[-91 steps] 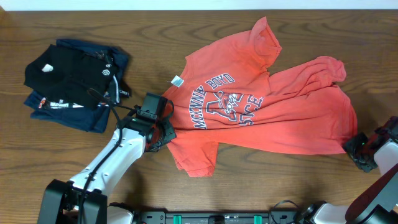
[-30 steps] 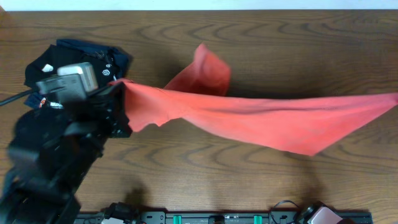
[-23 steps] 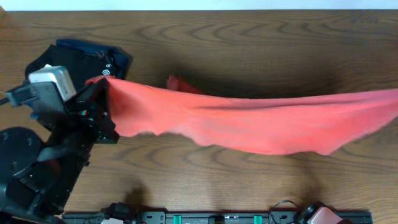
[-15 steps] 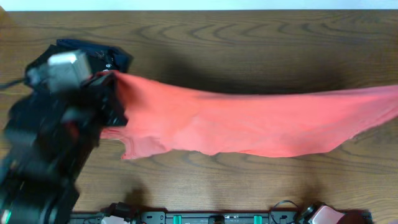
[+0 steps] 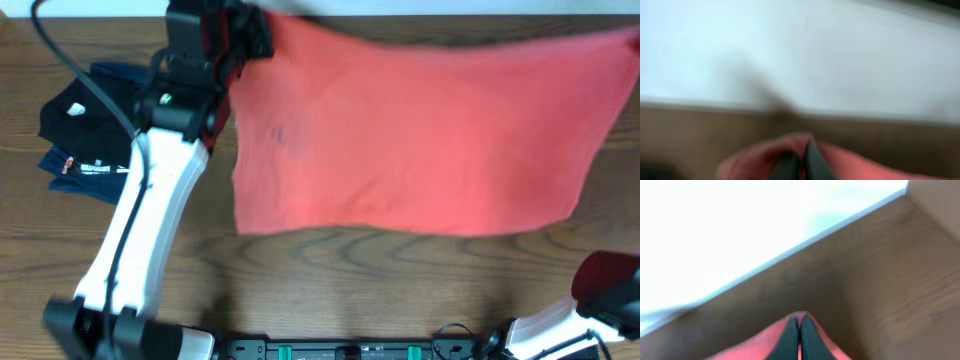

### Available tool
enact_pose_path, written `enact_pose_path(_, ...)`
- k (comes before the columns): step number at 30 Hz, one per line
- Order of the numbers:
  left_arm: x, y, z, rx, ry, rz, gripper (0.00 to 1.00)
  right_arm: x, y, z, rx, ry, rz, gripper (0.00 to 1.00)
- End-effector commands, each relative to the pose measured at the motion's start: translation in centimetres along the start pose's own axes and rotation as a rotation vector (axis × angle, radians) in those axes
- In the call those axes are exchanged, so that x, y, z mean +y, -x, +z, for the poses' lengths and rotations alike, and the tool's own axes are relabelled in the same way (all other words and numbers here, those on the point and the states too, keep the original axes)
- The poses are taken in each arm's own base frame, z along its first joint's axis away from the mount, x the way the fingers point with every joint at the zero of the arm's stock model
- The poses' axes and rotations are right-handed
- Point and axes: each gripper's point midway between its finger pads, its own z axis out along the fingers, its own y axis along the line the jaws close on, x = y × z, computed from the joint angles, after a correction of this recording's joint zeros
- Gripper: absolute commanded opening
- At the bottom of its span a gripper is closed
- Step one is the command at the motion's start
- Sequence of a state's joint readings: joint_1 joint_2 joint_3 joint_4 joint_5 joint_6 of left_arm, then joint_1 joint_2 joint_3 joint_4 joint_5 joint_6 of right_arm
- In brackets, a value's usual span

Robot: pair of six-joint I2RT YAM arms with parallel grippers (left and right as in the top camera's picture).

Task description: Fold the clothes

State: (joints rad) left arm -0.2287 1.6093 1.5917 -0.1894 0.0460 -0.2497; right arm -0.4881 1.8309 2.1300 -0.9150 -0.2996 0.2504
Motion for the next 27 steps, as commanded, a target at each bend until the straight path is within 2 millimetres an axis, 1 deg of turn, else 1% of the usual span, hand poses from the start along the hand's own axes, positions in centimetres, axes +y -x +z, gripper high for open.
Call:
enact_pose_path(1,0.1,5.8,-0.8,-0.207,-0.029,-0.066,0.06,1.0,4.2,-1.6,-0.163,0.044,0.129,0.01)
enact_pose_path(2,0.1,8.2,-1.4,-0.295,-0.052,-0.092,0.06,1.2,6.1,-2.6,-0.234,0.064,0.150,0.01)
enact_pose_path(3,0.0,9.7,-2.0,-0.347,-0.067,-0.103,0.06,1.4,7.2,-3.4,-0.275,0.077,0.154,0.01)
enact_pose_path(4,-0.4,11.7,-3.1,-0.410,-0.103,-0.110,0.06,1.7,8.5,-4.6,-0.326,0.089,0.147,0.01)
enact_pose_path(6,-1.2,14.8,-5.1,-0.488,-0.171,-0.092,0.06,1.9,10.3,-6.6,-0.395,0.093,0.130,0.01)
enact_pose_path(7,-1.4,16.2,-6.2,-0.511,-0.188,-0.083,0.06,1.7,10.9,-7.5,-0.415,0.081,0.126,0.01)
enact_pose_path(8,-1.4,17.0,-7.0,-0.513,-0.195,-0.077,0.06,1.5,11.0,-8.0,-0.419,0.069,0.116,0.01)
enact_pose_path(9,-1.2,17.4,-7.5,-0.498,-0.200,-0.073,0.06,1.3,10.9,-8.4,-0.412,0.052,0.099,0.00)
enact_pose_path(10,-1.1,17.2,-7.7,-0.458,-0.205,-0.070,0.06,0.9,10.5,-8.5,-0.394,0.028,0.088,0.01)
enact_pose_path(12,-0.7,15.5,-7.6,-0.353,-0.211,-0.075,0.06,-0.8,8.7,-8.0,-0.327,-0.063,0.085,0.01)
enact_pose_path(13,-0.4,14.2,-7.4,-0.287,-0.209,-0.083,0.06,-1.9,7.6,-7.8,-0.286,-0.125,0.094,0.01)
enact_pose_path(14,0.1,12.1,-7.0,-0.195,-0.194,-0.098,0.06,-3.6,6.1,-7.6,-0.238,-0.211,0.115,0.01)
enact_pose_path(15,0.7,9.6,-6.6,-0.088,-0.174,-0.122,0.06,-5.1,4.6,-7.6,-0.186,-0.294,0.135,0.01)
enact_pose_path(16,1.1,7.4,-6.4,0.005,-0.153,-0.145,0.06,-6.2,3.1,-7.6,-0.136,-0.354,0.147,0.01)
enact_pose_path(18,2.0,2.5,-6.4,0.196,-0.104,-0.190,0.06,-8.0,0.2,-7.7,-0.024,-0.454,0.144,0.01)
enact_pose_path(19,2.4,-0.3,-6.7,0.305,-0.072,-0.214,0.06,-9.0,-1.4,-7.8,0.036,-0.505,0.134,0.01)
enact_pose_path(21,2.8,-5.0,-7.8,0.485,-0.022,-0.242,0.06,-10.7,-4.1,-8.1,0.138,-0.600,0.132,0.01)
enact_pose_path(22,2.9,-7.5,-8.6,0.585,0.002,-0.250,0.06,-11.5,-5.4,-8.2,0.185,-0.641,0.132,0.01)
enact_pose_path(24,2.9,-11.7,-10.3,0.752,0.042,-0.269,0.06,-13.1,-8.4,-8.3,0.300,-0.714,0.132,0.01)
enact_pose_path(27,2.8,-17.2,-12.8,0.969,0.078,-0.254,0.06,-14.4,-13.2,-7.9,0.477,-0.753,0.143,0.01)
